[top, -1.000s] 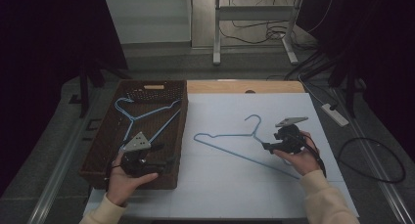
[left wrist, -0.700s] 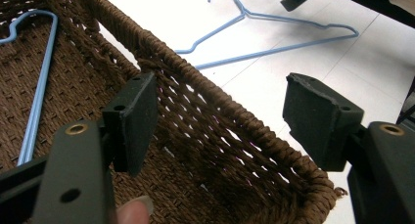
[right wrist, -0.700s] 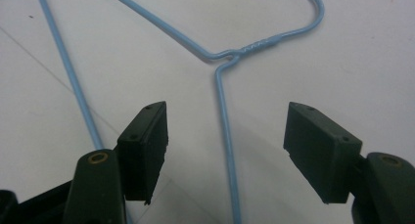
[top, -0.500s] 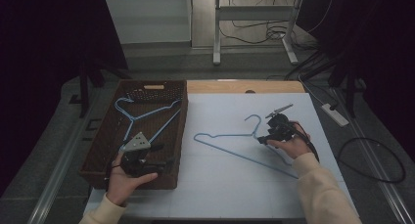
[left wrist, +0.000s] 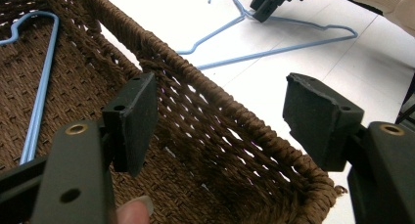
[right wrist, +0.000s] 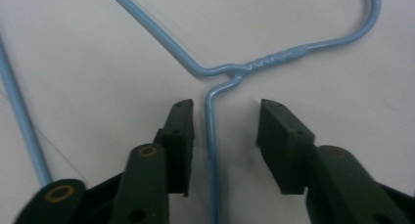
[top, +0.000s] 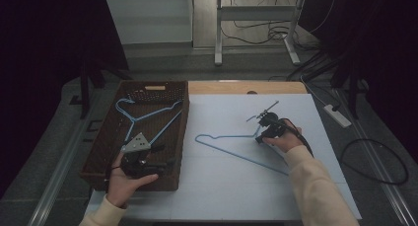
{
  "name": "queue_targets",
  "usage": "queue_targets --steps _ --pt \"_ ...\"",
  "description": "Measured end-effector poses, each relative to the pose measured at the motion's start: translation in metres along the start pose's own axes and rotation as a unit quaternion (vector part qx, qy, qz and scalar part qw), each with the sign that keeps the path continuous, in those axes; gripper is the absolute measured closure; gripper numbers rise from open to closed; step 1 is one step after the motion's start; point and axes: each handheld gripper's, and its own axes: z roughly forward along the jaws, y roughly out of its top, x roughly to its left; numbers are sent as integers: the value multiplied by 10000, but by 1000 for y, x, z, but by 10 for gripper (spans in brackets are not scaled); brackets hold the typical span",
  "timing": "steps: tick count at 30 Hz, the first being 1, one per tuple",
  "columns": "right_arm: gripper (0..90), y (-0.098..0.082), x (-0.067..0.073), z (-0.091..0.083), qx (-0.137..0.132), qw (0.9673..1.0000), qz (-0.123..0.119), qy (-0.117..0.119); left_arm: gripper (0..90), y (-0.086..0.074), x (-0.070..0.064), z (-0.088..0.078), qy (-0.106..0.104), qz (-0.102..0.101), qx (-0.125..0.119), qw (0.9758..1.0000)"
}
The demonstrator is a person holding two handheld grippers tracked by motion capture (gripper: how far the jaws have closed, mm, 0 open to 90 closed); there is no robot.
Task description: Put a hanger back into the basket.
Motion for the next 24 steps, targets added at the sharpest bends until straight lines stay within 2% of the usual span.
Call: queue_targets --steps 2,3,4,5,7,14,15,16,20,24 --pt "697 5 2 0 150 9999 -32 7 304 0 0 0 2 5 3 10000" --pt "697 5 2 0 150 9999 -32 7 304 0 0 0 2 5 3 10000" --pt "770 8 3 1 262 9996 -59 29 304 0 -1 0 6 14 6 10000" --pt "770 8 3 1 262 9996 -59 29 304 0 -1 0 6 14 6 10000" --pt "858 10 5 1 360 9993 -43 80 304 0 -1 0 5 17 6 10000" --pt "876 12 7 1 457 9987 207 73 304 0 -1 1 7 23 7 10000" --pt "877 11 6 0 458 9984 284 148 304 0 -2 1 6 25 4 10000" --pt "878 9 4 -2 405 9978 399 331 304 1 -2 1 5 27 2 10000" --pt "880 6 2 -9 278 9967 561 514 304 1 -2 1 -1 33 9 10000" --pt "882 1 -2 -26 -35 9935 825 786 305 1 -3 1 -5 38 0 10000"
